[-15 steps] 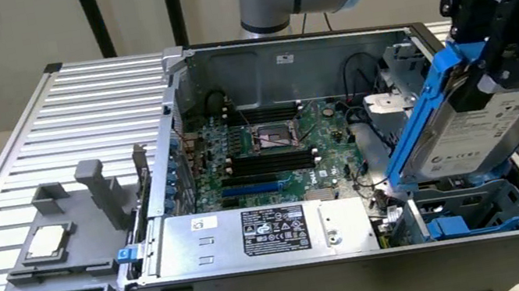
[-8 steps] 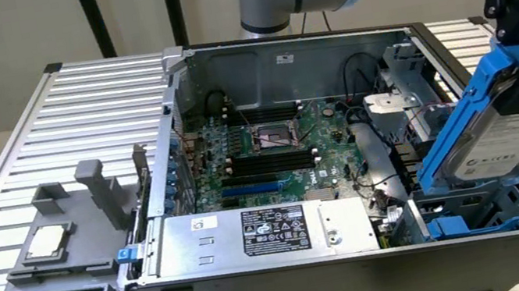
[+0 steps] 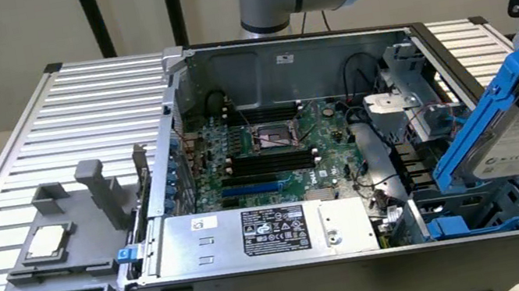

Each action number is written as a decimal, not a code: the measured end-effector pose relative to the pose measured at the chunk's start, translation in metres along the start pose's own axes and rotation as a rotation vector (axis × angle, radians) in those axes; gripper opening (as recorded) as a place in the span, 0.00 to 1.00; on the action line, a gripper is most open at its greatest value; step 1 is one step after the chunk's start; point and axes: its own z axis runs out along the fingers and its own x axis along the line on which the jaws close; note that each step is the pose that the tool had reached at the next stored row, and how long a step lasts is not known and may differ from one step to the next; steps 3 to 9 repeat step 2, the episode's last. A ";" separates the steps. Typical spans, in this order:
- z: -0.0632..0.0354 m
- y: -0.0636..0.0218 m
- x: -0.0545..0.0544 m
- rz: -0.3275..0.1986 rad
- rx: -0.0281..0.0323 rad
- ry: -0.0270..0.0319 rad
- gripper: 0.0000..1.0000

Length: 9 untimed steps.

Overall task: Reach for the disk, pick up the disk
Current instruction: 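Pick up the disk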

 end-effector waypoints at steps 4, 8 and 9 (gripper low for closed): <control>0.0000 0.0000 0.000 0.000 0.0000 0.0000 0.33; 0.0000 0.0000 0.000 0.000 0.0000 0.0000 0.33; 0.0000 0.0000 0.000 0.000 0.0000 0.0000 0.33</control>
